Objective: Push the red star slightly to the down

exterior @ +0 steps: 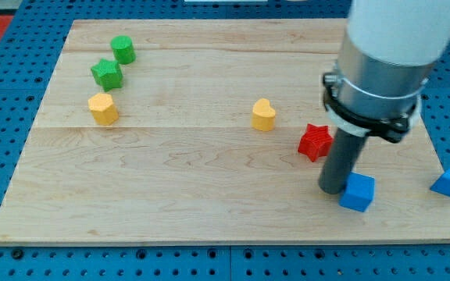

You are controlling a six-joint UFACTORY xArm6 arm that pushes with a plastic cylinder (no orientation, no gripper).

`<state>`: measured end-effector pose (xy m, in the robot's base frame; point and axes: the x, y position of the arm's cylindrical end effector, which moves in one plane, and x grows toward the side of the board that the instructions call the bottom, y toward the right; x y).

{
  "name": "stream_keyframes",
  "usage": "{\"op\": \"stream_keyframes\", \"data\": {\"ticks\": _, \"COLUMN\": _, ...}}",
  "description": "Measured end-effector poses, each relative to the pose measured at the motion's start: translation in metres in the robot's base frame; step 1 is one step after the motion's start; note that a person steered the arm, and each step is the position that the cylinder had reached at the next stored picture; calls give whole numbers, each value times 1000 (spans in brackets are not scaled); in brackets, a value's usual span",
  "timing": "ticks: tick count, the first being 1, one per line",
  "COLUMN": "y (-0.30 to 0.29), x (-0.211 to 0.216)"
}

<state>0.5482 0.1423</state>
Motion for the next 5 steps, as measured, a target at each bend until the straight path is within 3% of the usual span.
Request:
{"op": "stream_keyframes", "data": {"ticks": 1, "y": -13, "x": 5}}
{"op": "stream_keyframes", "data": {"ticks": 2, "y": -101, "x": 1}}
{"op": "stream_keyframes", "data": {"ticks": 3, "y": -133, "x": -45}}
{"op": "stream_keyframes", "data": {"ticks": 4, "y": -112, "x": -98}}
{"op": "stream_keyframes", "data": {"ticks": 5, "y": -44, "x": -102}}
